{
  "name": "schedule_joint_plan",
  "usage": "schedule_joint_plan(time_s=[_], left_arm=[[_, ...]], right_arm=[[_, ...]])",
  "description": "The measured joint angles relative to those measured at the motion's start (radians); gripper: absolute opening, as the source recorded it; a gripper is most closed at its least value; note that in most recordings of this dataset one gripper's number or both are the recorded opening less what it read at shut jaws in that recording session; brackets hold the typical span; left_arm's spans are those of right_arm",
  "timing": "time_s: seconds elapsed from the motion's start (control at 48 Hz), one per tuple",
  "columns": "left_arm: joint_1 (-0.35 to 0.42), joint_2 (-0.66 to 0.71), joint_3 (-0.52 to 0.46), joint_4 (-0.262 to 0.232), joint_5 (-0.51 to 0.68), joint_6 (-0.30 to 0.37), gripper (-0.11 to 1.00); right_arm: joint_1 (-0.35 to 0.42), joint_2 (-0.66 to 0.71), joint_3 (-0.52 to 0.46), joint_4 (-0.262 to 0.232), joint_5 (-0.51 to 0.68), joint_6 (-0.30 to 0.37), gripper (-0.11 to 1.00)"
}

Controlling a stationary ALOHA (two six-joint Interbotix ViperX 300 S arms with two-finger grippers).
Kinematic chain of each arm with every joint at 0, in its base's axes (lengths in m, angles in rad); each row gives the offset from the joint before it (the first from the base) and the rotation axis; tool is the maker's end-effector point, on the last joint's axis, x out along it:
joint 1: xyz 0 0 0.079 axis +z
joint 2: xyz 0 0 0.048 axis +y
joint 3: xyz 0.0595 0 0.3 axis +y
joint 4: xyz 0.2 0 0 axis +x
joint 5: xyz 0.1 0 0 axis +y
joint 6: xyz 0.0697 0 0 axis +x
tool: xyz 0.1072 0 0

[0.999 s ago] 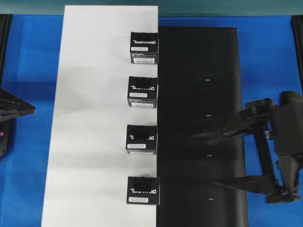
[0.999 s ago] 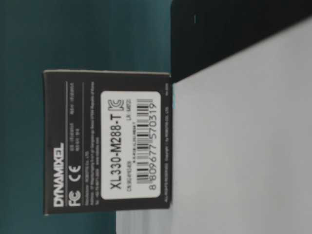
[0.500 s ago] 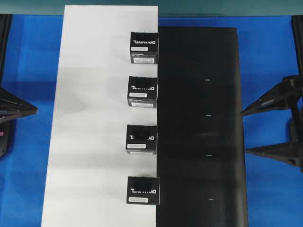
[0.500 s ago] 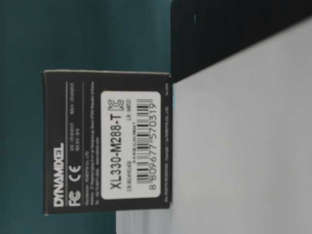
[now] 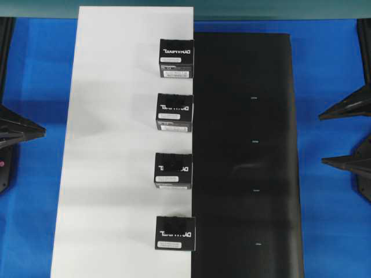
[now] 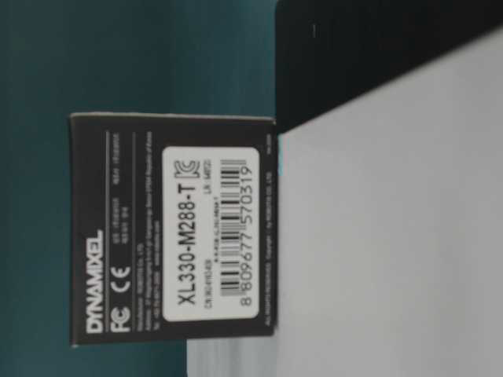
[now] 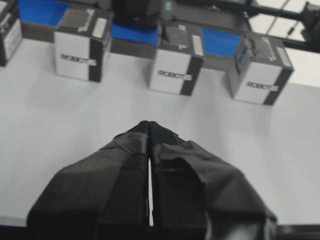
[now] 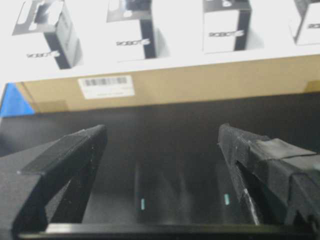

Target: Place the box from the black base onto the white base.

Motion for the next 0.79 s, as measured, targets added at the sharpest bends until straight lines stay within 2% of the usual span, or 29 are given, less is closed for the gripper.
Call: schedule_joint_plan(time_s=[0.458,0.791], left_arm=[[0.009,-0.003,0.000,0.000,0.000,0.000,-0.02],[0.011,-0.003,0.000,0.000,0.002,0.003,-0.02]], right_arm=[[-0.052,-0.063,0.041,0.000,0.006,0.000,0.96],[-0.058,-0.066,0.044,0.000,0.008,0.000,0.96]])
